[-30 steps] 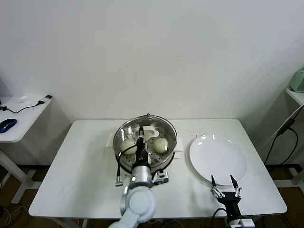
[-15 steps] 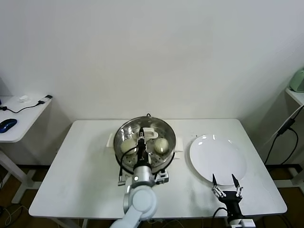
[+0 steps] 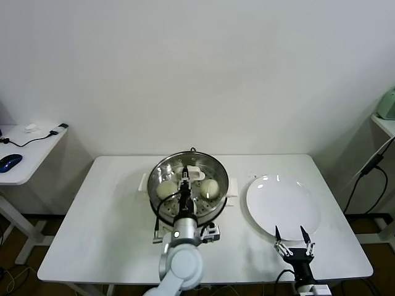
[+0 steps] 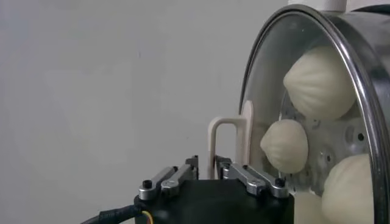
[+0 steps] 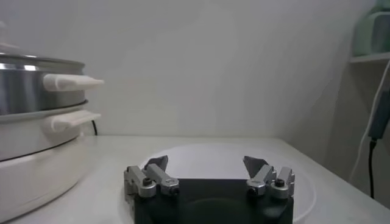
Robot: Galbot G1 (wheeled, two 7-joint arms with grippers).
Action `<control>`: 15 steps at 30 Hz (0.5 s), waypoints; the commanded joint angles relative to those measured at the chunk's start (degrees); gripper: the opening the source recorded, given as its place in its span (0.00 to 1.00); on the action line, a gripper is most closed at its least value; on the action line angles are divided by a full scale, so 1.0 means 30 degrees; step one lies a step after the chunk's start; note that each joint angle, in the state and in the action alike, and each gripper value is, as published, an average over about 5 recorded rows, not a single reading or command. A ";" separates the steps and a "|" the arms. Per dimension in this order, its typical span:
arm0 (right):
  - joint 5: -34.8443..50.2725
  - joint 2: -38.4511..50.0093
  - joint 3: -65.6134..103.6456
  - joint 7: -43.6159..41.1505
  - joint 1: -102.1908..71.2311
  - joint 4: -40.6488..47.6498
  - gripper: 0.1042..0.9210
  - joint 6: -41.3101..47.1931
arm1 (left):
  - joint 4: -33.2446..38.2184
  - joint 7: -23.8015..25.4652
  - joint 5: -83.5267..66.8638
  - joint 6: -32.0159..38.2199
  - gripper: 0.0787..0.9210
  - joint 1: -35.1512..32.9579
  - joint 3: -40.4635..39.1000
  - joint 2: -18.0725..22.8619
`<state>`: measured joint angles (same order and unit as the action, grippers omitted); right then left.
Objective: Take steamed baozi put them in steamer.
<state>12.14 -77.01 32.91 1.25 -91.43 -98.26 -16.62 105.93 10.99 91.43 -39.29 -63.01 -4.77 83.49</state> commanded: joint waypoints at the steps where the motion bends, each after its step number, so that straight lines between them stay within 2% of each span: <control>1: -0.0110 -0.0040 -0.0102 -0.0084 0.0051 -0.0141 0.88 0.0227 | 0.0676 0.0266 -0.0254 -0.0006 0.30 0.0038 -0.0074 -0.0125; 10: -0.0257 -0.0135 -0.0277 0.0030 -0.0010 -0.0334 0.88 0.0212 | 0.3127 0.0550 -0.2066 0.0332 0.61 -0.0916 -0.0011 -0.1352; 15: 0.0144 -0.0067 0.0074 0.0067 -0.0046 -0.0876 0.88 -0.0310 | 0.5292 -0.0667 -0.5717 0.1604 0.77 -0.2156 0.0890 -0.2392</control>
<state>11.72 -77.33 32.32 1.14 -91.58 -99.43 -16.02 116.88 9.37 79.78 -35.67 -67.72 -2.05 78.35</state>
